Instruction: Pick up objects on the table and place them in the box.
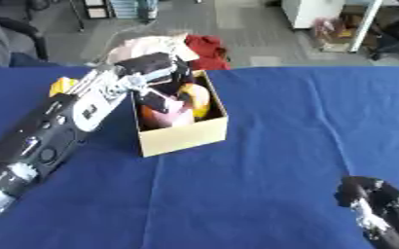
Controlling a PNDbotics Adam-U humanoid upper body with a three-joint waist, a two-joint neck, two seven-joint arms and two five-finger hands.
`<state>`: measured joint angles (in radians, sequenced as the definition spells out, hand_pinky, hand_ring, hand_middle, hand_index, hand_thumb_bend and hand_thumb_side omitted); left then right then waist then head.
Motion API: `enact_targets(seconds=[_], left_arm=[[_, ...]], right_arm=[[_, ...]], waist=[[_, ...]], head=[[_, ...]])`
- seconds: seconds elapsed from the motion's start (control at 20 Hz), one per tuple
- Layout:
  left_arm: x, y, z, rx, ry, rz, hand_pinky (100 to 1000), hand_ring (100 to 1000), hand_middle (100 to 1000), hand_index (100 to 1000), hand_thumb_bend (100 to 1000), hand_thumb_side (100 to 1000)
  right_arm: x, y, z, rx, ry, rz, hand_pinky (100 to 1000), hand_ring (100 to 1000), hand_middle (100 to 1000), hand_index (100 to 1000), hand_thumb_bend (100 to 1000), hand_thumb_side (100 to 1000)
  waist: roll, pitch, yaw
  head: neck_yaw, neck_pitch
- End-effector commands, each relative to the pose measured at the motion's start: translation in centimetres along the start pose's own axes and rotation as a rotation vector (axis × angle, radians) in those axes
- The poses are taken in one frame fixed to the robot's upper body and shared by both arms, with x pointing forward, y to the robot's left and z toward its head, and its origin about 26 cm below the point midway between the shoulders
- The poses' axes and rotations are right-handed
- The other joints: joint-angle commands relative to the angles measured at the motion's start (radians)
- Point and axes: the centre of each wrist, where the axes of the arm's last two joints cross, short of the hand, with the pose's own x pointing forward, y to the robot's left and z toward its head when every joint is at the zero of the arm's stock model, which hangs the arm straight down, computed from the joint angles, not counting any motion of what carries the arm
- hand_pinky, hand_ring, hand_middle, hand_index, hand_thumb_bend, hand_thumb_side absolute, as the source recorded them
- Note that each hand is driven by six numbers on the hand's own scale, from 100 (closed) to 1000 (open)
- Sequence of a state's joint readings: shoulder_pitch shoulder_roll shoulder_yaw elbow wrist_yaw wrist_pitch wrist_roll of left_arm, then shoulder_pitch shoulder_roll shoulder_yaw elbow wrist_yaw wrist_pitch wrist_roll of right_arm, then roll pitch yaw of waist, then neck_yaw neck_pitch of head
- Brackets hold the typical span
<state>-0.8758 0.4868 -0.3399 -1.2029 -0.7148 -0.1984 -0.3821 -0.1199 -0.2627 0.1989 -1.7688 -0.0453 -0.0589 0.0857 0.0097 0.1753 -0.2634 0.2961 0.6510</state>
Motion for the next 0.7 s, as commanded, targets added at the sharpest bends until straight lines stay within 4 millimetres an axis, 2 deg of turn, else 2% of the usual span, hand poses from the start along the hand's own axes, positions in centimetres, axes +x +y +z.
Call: enact_targets(seconds=[0.05,0.15,0.2,0.35,0.55,0.7], left_arm=[[-0.2,1.1,0.1,-0.013,0.007,-0.034,736,622,646,843,100,201],[-0.5,1.1,0.3,-0.036,0.021,-0.04,754,656,691,871,100,202],[-0.7,1.1,0.4,-0.051,0.03,-0.043,768,679,719,888,100,264],[-1.5,1.4,1.1,-0.074,0.056,-0.048,775,691,732,892,100,325],[-3.1,2.2,3.1,-0.027,0.119,-0.038,771,684,721,880,100,298],[-4.9,3.1,5.4,0.028,0.208,-0.03,766,673,705,872,100,229]], right_arm=[[0.4,-0.2,-0.2,0.008,-0.017,0.008,637,635,591,696,100,498],[0.4,-0.2,-0.2,0.007,-0.017,0.008,637,635,591,695,100,496],[0.4,-0.2,-0.2,0.006,-0.017,0.009,637,635,591,695,100,496],[0.4,-0.3,-0.2,0.003,-0.016,0.011,637,635,591,696,100,494],[0.4,-0.5,-0.2,-0.004,-0.016,0.016,637,635,591,695,100,492],[0.4,-0.7,-0.1,-0.012,-0.012,0.024,637,635,591,696,100,493]], waist=[[-0.017,-0.009,0.001],[-0.017,-0.009,0.002],[-0.017,-0.009,0.002],[-0.016,-0.009,0.005],[-0.013,-0.008,0.012],[-0.008,-0.007,0.021]], head=[[-0.001,-0.001],[-0.002,-0.001],[-0.003,-0.001],[-0.005,-0.003],[-0.015,-0.004],[-0.024,-0.006]])
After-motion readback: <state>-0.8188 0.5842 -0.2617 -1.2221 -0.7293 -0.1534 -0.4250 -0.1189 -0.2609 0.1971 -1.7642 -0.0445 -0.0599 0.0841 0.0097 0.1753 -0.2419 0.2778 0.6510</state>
